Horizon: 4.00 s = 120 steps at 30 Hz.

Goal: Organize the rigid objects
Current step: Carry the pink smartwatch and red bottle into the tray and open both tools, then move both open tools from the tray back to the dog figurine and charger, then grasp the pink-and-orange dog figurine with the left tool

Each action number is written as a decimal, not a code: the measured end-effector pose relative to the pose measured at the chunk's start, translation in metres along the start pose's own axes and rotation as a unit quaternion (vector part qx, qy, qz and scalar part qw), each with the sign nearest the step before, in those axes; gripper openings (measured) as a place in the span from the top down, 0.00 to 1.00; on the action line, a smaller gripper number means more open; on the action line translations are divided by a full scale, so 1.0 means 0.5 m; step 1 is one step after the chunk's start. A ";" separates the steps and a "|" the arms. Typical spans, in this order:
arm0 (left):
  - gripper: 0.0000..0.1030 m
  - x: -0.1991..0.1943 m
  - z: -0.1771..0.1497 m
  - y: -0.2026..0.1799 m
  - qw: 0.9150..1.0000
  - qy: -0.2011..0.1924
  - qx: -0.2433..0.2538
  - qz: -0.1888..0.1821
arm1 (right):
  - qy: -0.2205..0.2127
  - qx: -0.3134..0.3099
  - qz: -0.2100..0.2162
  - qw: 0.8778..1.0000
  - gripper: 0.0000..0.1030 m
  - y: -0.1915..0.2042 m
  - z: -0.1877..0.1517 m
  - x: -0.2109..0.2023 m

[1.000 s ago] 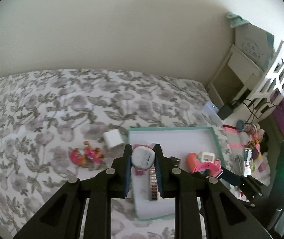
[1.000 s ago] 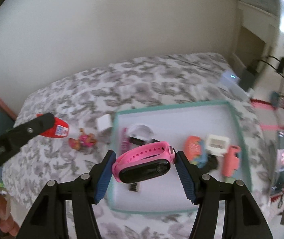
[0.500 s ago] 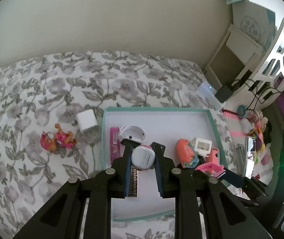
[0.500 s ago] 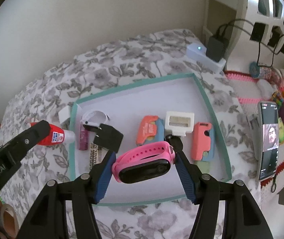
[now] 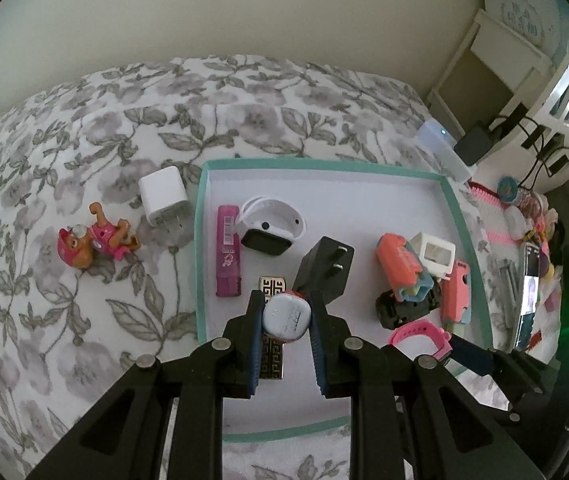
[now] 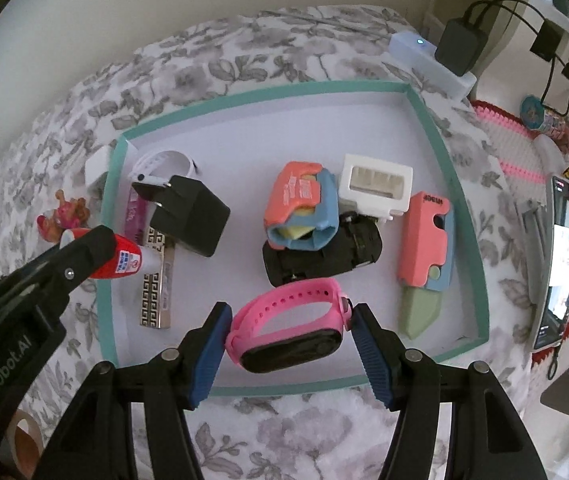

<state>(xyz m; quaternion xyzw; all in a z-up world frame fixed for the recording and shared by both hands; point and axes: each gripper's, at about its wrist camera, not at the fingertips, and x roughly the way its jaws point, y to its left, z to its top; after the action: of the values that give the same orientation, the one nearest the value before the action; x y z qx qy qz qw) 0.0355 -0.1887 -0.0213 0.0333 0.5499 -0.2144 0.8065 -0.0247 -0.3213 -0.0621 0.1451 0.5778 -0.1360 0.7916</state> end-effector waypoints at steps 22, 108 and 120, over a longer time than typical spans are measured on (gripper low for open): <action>0.76 0.013 -0.012 -0.015 0.999 0.032 0.007 -0.007 | 0.013 0.001 -0.020 1.000 0.36 -0.002 0.001 0.010; 0.02 -0.014 0.068 0.366 0.961 -0.045 -0.251 0.111 | -0.113 -0.041 0.087 0.989 0.00 0.176 0.109 -0.062; 0.02 -0.008 0.120 0.404 0.949 -0.063 -0.288 0.109 | -0.126 -0.033 0.084 0.988 0.00 0.238 0.198 -0.065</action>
<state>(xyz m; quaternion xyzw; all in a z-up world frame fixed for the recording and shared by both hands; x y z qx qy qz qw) 0.1637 -0.0219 -0.0310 -0.1541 0.5297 0.0404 0.8331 0.0982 -0.2484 0.0063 0.1489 0.4633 -0.0668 0.8711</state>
